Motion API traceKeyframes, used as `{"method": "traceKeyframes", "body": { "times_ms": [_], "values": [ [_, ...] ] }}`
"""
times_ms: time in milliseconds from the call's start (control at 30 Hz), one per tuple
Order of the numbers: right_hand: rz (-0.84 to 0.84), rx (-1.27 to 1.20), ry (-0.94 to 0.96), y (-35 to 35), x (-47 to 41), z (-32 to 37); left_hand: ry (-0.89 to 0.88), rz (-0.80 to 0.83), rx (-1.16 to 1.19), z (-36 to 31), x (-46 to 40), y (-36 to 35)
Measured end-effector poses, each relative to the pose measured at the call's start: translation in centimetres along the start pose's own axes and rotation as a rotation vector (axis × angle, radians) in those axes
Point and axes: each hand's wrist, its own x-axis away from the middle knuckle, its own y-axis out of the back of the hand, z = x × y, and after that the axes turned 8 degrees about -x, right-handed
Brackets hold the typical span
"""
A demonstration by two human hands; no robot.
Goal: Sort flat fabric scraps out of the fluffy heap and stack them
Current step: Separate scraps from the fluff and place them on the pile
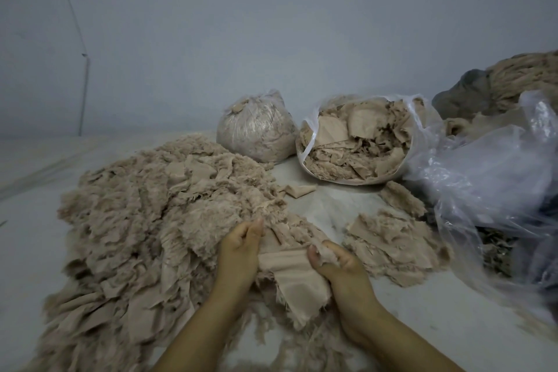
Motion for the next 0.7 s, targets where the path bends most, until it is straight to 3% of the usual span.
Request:
{"method": "traceKeyframes", "body": {
  "times_ms": [100, 167, 233, 300, 400, 533, 600, 700],
  "values": [
    [-0.114, -0.135, 0.054, 1.0, -0.7, 0.9, 0.041, -0.085, -0.077, 0.4, -0.5, 1.2],
    [-0.134, -0.084, 0.075, 1.0, -1.0, 0.9, 0.017, 0.083, -0.077, 0.2, 0.5, 0.7],
    [-0.102, -0.056, 0.123, 0.3, -0.9, 0.7, 0.082, 0.338, 0.063, -0.3, 1.7, -0.9],
    [-0.077, -0.011, 0.175, -0.2, -0.6, 0.0, 0.119, 0.449, 0.230, -0.5, 2.6, -2.2],
    [-0.134, 0.029, 0.182, -0.4, -0.6, -0.7, 0.101, 0.242, 0.241, -0.2, 2.7, -3.1],
    [-0.316, -0.121, 0.136, 0.9, -1.5, 0.0, 0.134, 0.020, 0.273, 0.0, 1.5, -2.0],
    [-0.309, -0.090, 0.123, 1.3, -1.6, 0.2, 0.116, 0.052, 0.215, -0.1, 1.4, -1.2],
    [-0.265, -0.030, 0.154, 0.9, -1.3, -0.1, 0.168, 0.280, 0.180, 0.0, 2.6, -2.0]
  ]
}}
